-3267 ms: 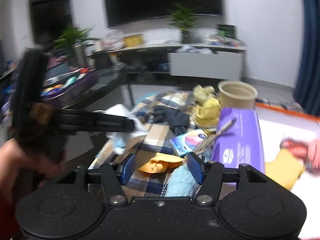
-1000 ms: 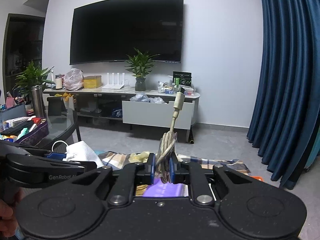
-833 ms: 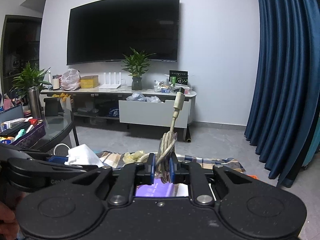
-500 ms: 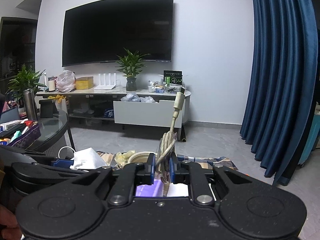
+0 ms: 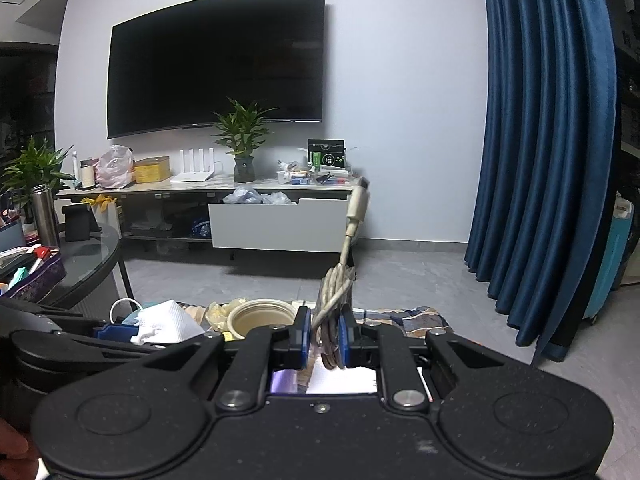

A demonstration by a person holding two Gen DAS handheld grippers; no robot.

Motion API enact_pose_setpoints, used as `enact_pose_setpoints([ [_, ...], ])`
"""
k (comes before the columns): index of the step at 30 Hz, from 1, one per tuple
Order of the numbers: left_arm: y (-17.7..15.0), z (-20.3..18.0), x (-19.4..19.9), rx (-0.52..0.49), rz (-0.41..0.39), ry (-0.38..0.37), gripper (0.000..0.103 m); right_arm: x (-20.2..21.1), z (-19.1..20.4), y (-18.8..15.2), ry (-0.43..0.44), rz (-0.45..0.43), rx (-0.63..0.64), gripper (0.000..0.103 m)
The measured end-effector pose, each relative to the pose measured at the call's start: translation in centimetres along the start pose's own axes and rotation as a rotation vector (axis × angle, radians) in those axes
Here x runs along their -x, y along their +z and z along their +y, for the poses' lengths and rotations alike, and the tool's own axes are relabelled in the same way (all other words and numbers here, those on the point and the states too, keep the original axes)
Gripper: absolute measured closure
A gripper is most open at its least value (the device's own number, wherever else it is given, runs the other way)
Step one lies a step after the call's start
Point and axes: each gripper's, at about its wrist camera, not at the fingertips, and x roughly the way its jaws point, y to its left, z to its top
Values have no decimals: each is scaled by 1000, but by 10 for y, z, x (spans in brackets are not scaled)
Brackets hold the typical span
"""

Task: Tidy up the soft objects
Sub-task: 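Carry the mask in the left gripper and the cable in the right gripper to the box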

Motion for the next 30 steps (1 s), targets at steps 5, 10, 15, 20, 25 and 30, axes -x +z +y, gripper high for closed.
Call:
enact_pose_setpoints([
  [5,-1,-7,-1,-10,2,-17,59,2,-8,-2,-12,3,-9,86],
  [10,-1,-11,-1,-21,2,-35,59,3,-12,-3,-22,7,-17,85],
  [15,-2,-16,0,-30,3,-47,59,2,-20,-4,-29,12,-26,86],
  [20,-3,-20,-1,-36,6,-57,58,3,-27,-5,-38,16,-33,86],
  [25,-3,-26,-4,-46,8,-69,58,2,-35,-7,-48,31,-41,86],
  [30,-3,-31,-5,-60,11,-83,58,4,-43,-8,-64,38,-51,86],
])
